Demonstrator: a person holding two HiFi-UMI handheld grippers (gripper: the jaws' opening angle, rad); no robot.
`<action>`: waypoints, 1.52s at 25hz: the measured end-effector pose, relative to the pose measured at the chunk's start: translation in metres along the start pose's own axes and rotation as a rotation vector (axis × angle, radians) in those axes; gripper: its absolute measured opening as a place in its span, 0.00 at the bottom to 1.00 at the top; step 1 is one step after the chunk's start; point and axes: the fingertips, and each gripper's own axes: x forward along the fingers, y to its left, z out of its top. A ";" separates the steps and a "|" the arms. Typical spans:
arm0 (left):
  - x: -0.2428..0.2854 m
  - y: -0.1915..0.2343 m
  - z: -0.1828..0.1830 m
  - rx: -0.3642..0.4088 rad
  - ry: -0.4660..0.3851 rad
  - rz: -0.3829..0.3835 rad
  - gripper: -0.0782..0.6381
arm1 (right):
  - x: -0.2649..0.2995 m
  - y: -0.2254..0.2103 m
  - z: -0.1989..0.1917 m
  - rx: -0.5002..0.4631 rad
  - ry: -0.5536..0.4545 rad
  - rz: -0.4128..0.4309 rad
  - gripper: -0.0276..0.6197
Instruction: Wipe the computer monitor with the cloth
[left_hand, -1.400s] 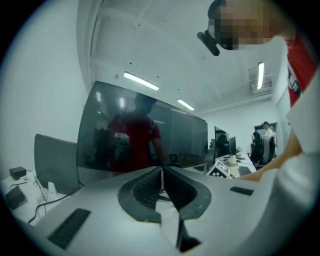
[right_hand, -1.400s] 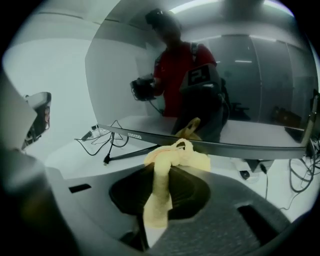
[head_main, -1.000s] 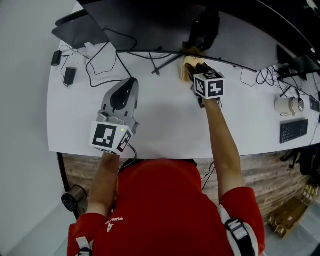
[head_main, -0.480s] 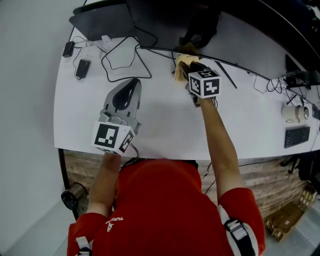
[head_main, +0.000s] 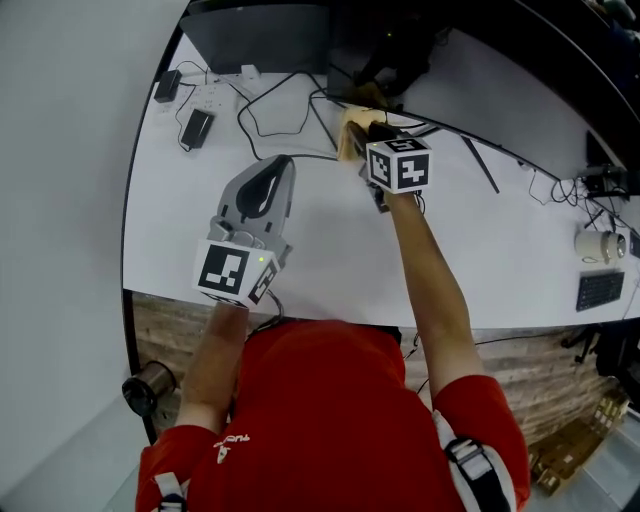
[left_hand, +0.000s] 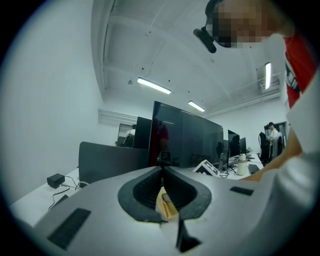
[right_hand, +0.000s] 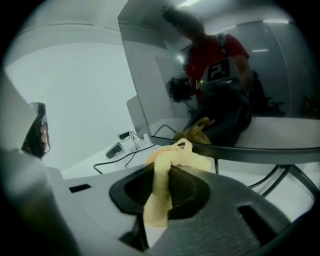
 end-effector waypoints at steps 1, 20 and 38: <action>-0.003 0.004 0.000 -0.001 -0.002 0.003 0.13 | 0.005 0.006 0.002 0.001 -0.001 0.006 0.14; -0.025 0.048 -0.005 -0.025 -0.026 0.013 0.13 | 0.049 0.088 0.030 -0.199 0.030 0.082 0.14; -0.039 0.061 -0.009 -0.045 -0.035 0.016 0.13 | 0.058 0.071 0.044 -0.167 0.077 -0.050 0.14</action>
